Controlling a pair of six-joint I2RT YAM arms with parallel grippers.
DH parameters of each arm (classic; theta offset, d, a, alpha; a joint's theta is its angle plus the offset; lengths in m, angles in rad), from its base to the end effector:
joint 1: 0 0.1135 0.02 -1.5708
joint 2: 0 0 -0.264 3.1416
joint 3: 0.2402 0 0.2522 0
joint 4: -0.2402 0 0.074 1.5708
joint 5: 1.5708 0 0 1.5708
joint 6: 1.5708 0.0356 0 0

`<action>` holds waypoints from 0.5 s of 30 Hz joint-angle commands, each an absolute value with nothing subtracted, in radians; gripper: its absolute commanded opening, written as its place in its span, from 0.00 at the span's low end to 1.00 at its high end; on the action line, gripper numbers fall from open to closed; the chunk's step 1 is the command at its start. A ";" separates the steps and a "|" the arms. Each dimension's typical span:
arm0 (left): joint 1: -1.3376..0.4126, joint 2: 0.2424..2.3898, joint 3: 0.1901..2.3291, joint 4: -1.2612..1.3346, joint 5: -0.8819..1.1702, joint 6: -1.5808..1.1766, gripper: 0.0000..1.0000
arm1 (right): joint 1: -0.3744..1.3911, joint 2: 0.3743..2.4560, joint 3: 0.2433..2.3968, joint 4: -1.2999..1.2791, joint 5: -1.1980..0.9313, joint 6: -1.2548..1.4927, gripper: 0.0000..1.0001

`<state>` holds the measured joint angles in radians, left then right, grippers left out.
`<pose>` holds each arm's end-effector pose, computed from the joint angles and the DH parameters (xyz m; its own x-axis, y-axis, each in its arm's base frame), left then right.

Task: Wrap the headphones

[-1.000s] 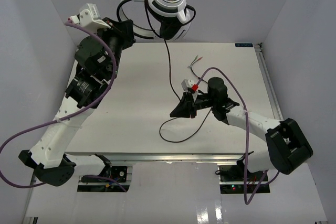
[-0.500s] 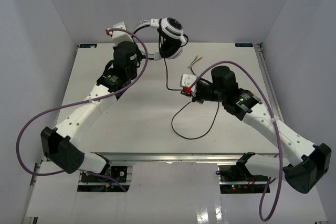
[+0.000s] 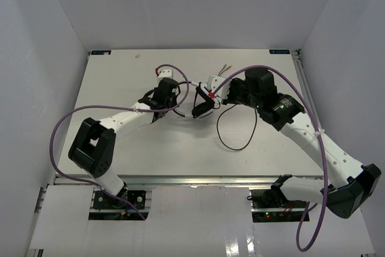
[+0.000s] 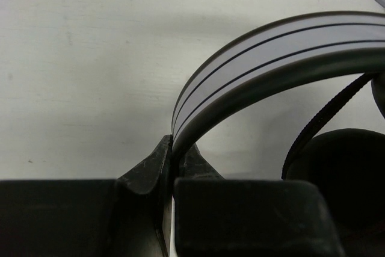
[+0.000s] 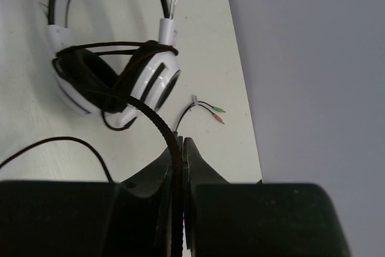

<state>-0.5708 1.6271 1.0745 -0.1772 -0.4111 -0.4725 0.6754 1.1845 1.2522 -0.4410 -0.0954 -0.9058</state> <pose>0.3058 -0.1795 0.2285 -0.6109 -0.1035 -0.7849 -0.0375 0.9941 -0.1020 0.2030 0.1669 0.3946 0.3686 -0.7084 -0.6019 -0.6507 0.2658 -0.7113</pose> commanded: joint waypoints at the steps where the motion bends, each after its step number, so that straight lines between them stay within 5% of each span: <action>1: -0.599 1.487 1.049 -0.068 -0.243 -0.429 0.00 | 0.671 1.198 1.280 -0.340 -0.006 -0.950 0.08; 15: -0.749 1.144 1.016 -0.162 -0.053 -0.478 0.00 | 0.407 1.410 1.308 -0.259 -0.322 -0.636 0.08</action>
